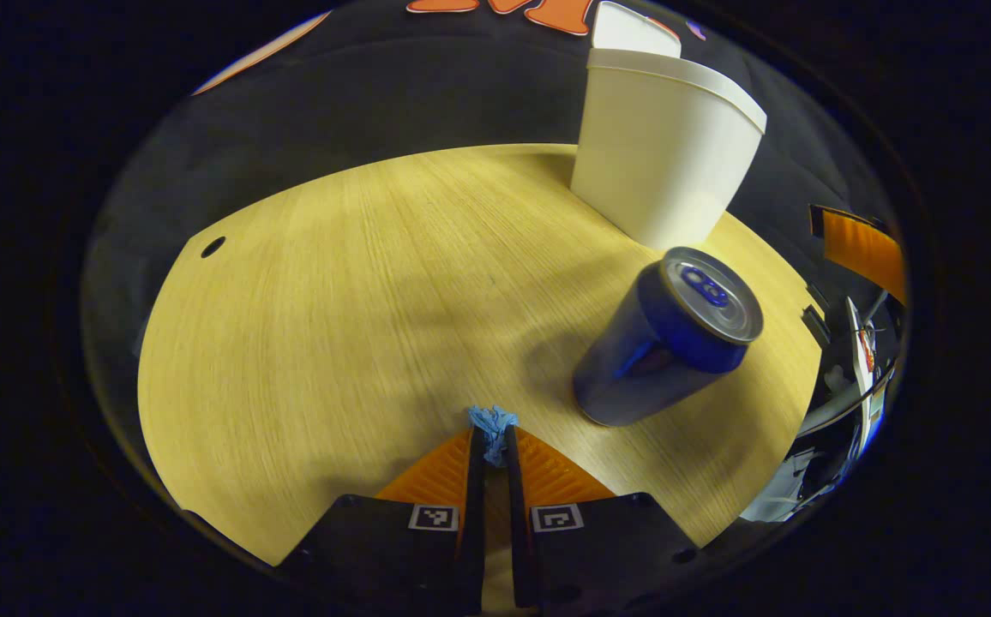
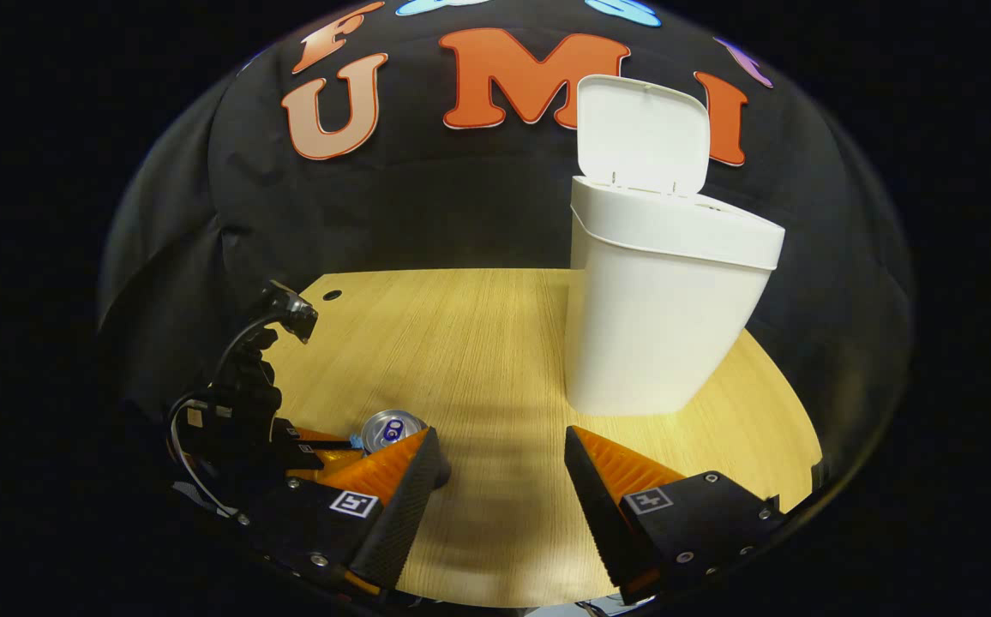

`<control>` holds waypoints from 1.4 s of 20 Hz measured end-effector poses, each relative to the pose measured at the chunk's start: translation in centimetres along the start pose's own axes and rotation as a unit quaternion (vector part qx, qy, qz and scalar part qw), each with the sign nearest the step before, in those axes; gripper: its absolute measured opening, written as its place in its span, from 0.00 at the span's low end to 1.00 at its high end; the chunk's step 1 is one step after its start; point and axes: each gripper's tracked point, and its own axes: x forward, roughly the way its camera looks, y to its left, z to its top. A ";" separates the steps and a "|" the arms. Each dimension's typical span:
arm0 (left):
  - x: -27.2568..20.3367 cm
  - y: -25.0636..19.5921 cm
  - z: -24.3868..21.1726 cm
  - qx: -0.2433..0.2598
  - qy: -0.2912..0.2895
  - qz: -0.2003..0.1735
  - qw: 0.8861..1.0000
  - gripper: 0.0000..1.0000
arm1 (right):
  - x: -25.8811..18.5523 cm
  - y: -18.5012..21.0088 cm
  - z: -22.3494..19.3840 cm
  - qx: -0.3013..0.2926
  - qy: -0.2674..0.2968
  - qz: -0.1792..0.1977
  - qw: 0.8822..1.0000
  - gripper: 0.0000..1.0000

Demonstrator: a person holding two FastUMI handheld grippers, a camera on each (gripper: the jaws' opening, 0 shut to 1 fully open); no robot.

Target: Press the lid of the desktop garbage bin to open it, pick up the crumpled paper on the desktop and throw it into the bin, then pick up the pop can on the desktop and drop it into the bin, and finally close the garbage bin lid.

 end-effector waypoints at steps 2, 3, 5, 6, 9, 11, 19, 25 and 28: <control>-0.6 0.7 1.5 -0.013 -0.006 -0.002 1.000 0.17 | 0.2 0.3 0.0 0.000 0.002 0.005 1.000 0.89; -1.1 1.2 2.5 -0.016 -0.011 -0.002 1.000 0.17 | 0.3 0.5 -0.1 -0.001 0.003 0.009 1.000 0.89; -3.0 2.5 3.6 -0.021 -0.024 -0.003 0.999 0.17 | 0.4 1.1 -0.3 -0.002 0.006 0.020 1.000 0.89; -4.1 3.2 4.9 -0.024 -0.031 -0.004 0.999 0.17 | 0.5 1.3 -0.6 -0.004 0.009 0.025 1.000 0.90; -7.9 5.3 7.8 -0.029 -0.052 -0.001 0.998 0.17 | 0.7 2.5 -1.4 -0.018 0.018 0.043 0.999 0.93; -10.6 7.1 10.2 -0.034 -0.063 0.003 0.997 0.17 | 1.1 2.9 -2.1 -0.032 0.023 0.047 0.998 0.94; -18.8 11.3 15.9 -0.034 -0.092 0.016 0.995 0.17 | 3.8 5.7 -6.3 -0.050 0.063 0.085 0.993 0.95; -19.6 11.9 15.8 -0.039 -0.097 0.025 0.994 0.17 | 6.0 7.2 -7.4 -0.070 0.068 0.104 0.990 0.96; -20.4 12.2 15.9 -0.043 -0.102 0.035 0.993 0.17 | 6.9 7.8 -7.7 -0.074 0.070 0.110 0.989 0.95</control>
